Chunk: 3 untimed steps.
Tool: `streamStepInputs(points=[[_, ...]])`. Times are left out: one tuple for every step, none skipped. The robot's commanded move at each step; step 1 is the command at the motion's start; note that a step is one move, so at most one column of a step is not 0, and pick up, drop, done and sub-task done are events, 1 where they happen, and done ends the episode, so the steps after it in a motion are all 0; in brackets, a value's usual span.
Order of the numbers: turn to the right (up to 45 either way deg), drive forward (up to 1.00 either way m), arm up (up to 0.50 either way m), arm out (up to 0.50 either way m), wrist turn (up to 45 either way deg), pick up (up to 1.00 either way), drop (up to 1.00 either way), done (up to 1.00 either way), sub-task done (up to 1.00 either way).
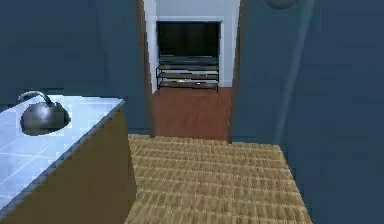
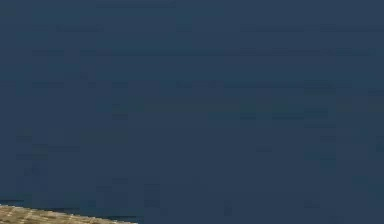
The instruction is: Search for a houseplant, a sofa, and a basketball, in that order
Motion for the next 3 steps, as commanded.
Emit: streamStepInputs(points=[[0.0,1.00,0.00,0.00,0.0,0.00,0.00,0.00,0.00],[3.0,0.00,0.00,0.00,0.0,0.00,0.00,0.00,0.00],[0.0,0.85,0.00,0.00,0.0,0.00,0.00,0.00,0.00]])
